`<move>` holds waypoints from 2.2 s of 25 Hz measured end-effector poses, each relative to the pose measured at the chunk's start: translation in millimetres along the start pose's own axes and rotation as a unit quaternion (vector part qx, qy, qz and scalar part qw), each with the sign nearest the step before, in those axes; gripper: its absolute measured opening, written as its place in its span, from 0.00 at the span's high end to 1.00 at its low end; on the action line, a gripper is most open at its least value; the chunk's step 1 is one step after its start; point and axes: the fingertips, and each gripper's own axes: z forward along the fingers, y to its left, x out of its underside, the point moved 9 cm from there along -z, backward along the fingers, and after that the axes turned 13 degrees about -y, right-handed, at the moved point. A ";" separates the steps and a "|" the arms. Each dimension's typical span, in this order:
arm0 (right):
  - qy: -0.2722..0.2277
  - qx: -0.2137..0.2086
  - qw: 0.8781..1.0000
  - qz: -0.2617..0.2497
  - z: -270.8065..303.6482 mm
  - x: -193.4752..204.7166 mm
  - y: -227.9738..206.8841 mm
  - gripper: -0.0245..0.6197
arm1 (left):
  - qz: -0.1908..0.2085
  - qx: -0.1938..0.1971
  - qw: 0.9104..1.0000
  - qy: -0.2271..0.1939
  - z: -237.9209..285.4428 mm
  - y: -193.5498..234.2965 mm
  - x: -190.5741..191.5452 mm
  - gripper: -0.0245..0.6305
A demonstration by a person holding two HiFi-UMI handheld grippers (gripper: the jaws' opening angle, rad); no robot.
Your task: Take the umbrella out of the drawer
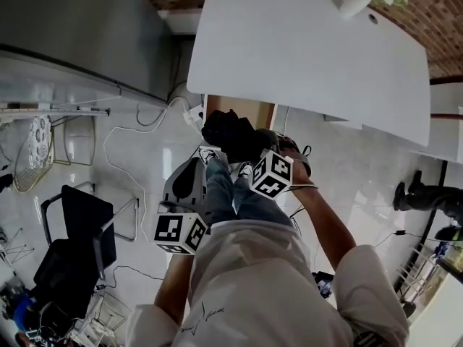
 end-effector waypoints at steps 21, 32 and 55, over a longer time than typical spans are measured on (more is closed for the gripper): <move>-0.049 0.040 0.997 0.040 -62.0 -8.4 -11.7 0.55 | 0.007 0.006 1.000 -0.030 -2.4 -16.5 -17.5 0.94; -0.113 0.067 0.989 0.073 -104.0 -18.9 -28.5 0.55 | 0.016 0.015 0.998 -0.050 -0.2 -30.9 -27.2 0.94; -0.283 0.137 0.941 0.124 -211.0 -32.5 -33.6 0.55 | 0.023 0.020 0.994 -0.107 -17.7 -56.2 -56.3 0.94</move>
